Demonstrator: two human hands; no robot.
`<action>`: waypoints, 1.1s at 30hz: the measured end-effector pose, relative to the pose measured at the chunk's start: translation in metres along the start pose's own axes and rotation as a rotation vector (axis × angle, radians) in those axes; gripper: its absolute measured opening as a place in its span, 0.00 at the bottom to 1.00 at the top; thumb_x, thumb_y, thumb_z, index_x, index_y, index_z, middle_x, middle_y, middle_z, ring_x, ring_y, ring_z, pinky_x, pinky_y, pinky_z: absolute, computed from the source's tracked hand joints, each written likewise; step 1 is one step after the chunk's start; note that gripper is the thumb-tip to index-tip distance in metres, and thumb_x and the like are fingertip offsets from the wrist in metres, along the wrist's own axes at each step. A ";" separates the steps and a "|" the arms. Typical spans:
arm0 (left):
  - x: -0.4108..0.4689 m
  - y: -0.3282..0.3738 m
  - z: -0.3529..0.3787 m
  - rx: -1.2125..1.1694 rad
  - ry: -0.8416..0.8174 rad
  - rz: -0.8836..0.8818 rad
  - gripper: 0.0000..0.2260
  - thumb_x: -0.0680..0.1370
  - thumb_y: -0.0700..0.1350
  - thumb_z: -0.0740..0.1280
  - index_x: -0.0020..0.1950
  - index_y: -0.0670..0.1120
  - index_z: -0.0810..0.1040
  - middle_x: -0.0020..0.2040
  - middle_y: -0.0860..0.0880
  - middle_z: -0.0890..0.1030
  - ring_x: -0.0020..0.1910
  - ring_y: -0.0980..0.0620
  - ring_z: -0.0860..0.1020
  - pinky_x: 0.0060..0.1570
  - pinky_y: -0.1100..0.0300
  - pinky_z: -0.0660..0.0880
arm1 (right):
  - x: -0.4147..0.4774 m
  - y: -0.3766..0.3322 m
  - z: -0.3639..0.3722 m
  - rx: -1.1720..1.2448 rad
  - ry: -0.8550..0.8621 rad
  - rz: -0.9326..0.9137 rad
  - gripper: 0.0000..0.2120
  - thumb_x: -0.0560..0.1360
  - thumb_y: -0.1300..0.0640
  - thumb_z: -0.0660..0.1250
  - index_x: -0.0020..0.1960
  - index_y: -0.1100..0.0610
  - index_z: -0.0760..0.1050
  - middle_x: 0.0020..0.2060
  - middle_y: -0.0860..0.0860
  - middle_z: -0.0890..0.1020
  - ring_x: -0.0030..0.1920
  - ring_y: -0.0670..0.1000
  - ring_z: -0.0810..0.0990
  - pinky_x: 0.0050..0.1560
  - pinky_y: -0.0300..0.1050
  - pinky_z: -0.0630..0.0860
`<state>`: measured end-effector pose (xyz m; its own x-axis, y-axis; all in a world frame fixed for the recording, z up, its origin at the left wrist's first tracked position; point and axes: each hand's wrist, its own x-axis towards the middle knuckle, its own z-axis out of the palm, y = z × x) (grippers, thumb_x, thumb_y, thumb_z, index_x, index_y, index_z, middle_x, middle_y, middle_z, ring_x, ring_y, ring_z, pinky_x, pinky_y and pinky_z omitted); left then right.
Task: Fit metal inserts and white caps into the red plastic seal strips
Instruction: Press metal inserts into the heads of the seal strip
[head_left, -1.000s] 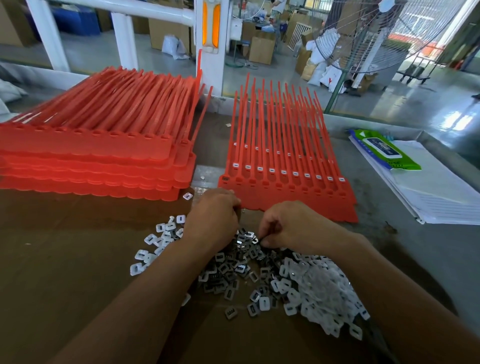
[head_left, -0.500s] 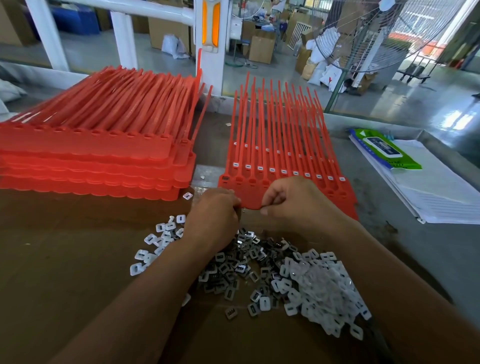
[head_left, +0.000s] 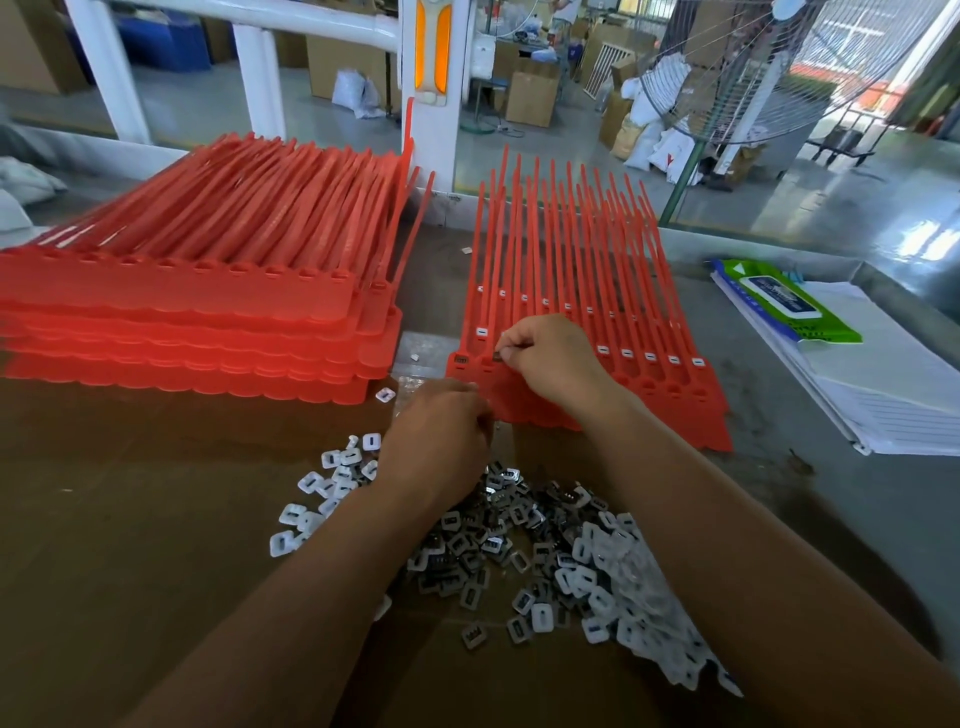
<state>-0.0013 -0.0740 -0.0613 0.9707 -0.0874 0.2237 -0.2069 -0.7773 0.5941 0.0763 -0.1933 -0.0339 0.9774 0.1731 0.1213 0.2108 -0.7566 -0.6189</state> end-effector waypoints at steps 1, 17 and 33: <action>0.000 0.000 0.000 0.001 0.001 -0.001 0.12 0.72 0.36 0.60 0.49 0.40 0.81 0.54 0.44 0.79 0.56 0.46 0.74 0.53 0.50 0.72 | 0.002 0.000 0.002 -0.014 -0.008 0.001 0.07 0.74 0.65 0.64 0.44 0.60 0.81 0.44 0.52 0.82 0.42 0.45 0.75 0.35 0.32 0.63; -0.001 0.001 0.000 -0.004 0.022 0.022 0.12 0.71 0.35 0.60 0.48 0.40 0.81 0.52 0.42 0.80 0.54 0.44 0.75 0.51 0.50 0.73 | 0.008 -0.003 0.013 -0.169 -0.030 0.081 0.08 0.75 0.60 0.63 0.42 0.60 0.79 0.46 0.53 0.82 0.48 0.52 0.79 0.49 0.45 0.74; -0.001 0.000 0.001 -0.012 0.024 0.023 0.12 0.72 0.36 0.61 0.50 0.42 0.81 0.53 0.44 0.79 0.56 0.46 0.74 0.53 0.50 0.72 | 0.009 -0.001 0.015 -0.101 0.013 0.134 0.08 0.73 0.60 0.66 0.37 0.50 0.72 0.45 0.50 0.78 0.49 0.52 0.76 0.48 0.46 0.72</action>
<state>-0.0022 -0.0746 -0.0617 0.9625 -0.0901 0.2559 -0.2307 -0.7680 0.5974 0.0847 -0.1813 -0.0439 0.9968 0.0589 0.0540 0.0789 -0.8320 -0.5491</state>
